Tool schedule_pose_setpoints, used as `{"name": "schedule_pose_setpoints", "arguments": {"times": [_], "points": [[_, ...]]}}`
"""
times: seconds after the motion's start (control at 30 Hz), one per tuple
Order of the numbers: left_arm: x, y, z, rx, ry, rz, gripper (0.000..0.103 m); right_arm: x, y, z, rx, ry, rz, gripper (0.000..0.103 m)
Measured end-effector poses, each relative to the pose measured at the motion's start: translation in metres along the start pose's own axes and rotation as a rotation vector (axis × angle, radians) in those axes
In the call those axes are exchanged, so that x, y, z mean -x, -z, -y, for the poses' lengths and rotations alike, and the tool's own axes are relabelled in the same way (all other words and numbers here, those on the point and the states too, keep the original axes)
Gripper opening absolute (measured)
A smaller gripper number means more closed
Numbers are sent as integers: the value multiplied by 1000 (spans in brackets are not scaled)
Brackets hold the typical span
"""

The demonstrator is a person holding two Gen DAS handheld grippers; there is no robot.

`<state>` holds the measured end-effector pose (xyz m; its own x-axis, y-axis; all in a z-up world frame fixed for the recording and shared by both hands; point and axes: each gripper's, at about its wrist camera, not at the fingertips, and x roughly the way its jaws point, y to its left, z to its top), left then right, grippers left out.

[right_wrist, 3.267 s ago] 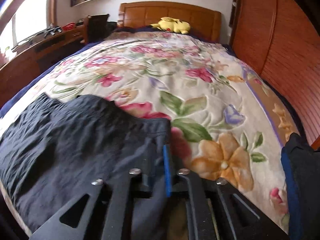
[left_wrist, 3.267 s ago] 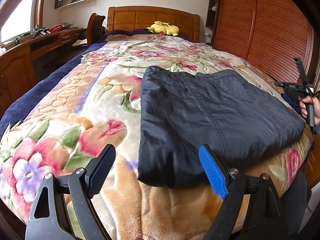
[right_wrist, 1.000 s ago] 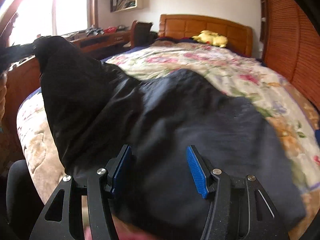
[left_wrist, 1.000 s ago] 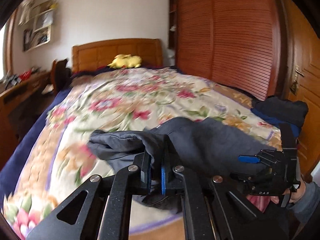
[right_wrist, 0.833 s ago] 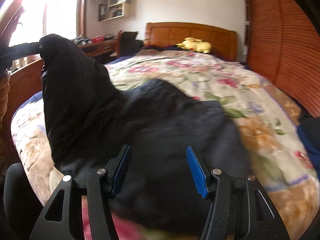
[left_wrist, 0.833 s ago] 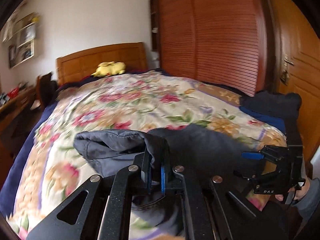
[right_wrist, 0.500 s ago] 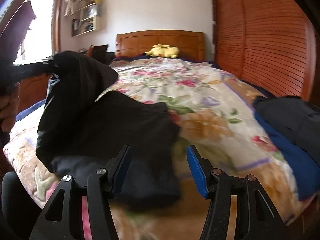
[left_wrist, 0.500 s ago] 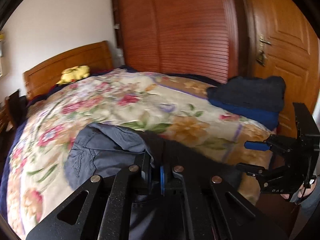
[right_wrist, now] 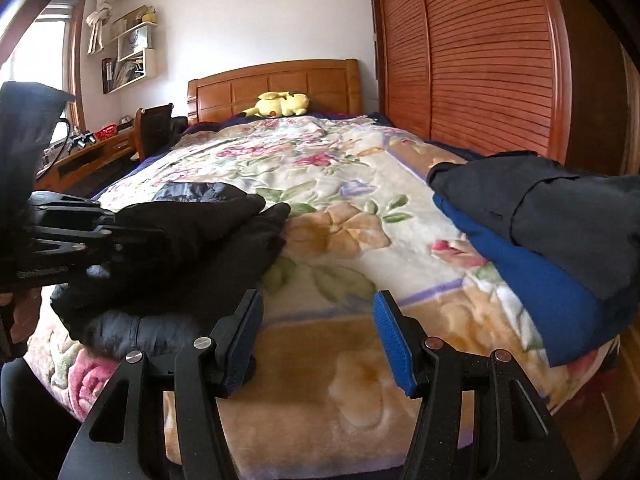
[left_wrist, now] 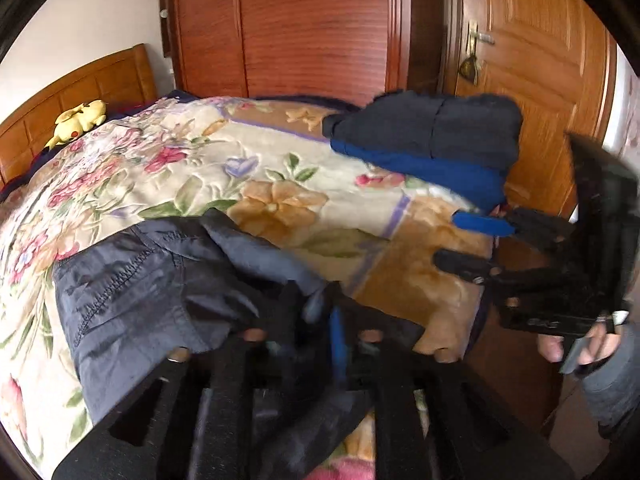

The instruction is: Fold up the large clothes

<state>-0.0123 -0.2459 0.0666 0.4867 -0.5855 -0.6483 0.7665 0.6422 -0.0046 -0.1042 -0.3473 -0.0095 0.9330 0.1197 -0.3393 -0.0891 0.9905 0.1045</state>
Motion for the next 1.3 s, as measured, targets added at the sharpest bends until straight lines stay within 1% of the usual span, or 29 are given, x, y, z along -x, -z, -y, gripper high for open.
{"name": "schedule_pose_setpoints", "arguments": {"times": [0.03, 0.07, 0.1, 0.13, 0.2, 0.3, 0.37, 0.47, 0.53, 0.6, 0.7, 0.77, 0.93, 0.97, 1.0, 1.03, 1.1, 1.2, 1.3], "points": [[12, 0, -4, 13, 2, 22, 43, 0, -2, -1, 2, -4, 2, 59], [18, 0, -7, 21, 3, 38, 46, -1, -4, -6, 4, -10, 5, 59], [26, 2, -11, 30, 6, 55, 54, -1, -6, -7, 6, -16, 11, 59], [39, 3, -18, 41, -2, 74, 65, -2, -9, -11, 9, -24, 18, 59], [50, 7, -31, 52, -30, 101, 76, -3, -14, -19, 23, -41, 30, 59], [73, 23, -57, 71, -109, 131, 78, -7, -23, -36, 51, -64, 51, 59], [83, 37, -75, 100, -143, 140, 78, -9, -30, -49, 70, -89, 63, 59], [94, 63, -105, 152, -209, 139, 78, -14, -41, -67, 101, -119, 77, 59], [96, 75, -118, 176, -246, 139, 78, -20, -44, -77, 120, -134, 70, 59], [98, 91, -132, 210, -274, 139, 78, -32, -47, -88, 144, -134, 37, 59], [102, 114, -147, 256, -297, 146, 78, -55, -43, -90, 157, -147, -27, 59], [103, 125, -154, 275, -314, 151, 78, -64, -39, -90, 163, -138, -61, 59], [101, 149, -168, 313, -349, 155, 78, -75, -38, -86, 144, -171, -121, 58], [98, 152, -170, 324, -353, 159, 78, -76, -38, -85, 144, -179, -127, 52], [99, 155, -172, 329, -355, 163, 78, -82, -40, -88, 146, -190, -135, 41], [98, 156, -173, 335, -356, 169, 78, -83, -40, -88, 150, -200, -142, 36], [95, 161, -174, 345, -353, 178, 78, -82, -37, -93, 180, -198, -139, 23], [93, 167, -173, 350, -347, 194, 78, -77, -36, -96, 214, -197, -126, 13], [92, 171, -175, 364, -337, 200, 78, -71, -35, -93, 210, -196, -94, 10]]}}
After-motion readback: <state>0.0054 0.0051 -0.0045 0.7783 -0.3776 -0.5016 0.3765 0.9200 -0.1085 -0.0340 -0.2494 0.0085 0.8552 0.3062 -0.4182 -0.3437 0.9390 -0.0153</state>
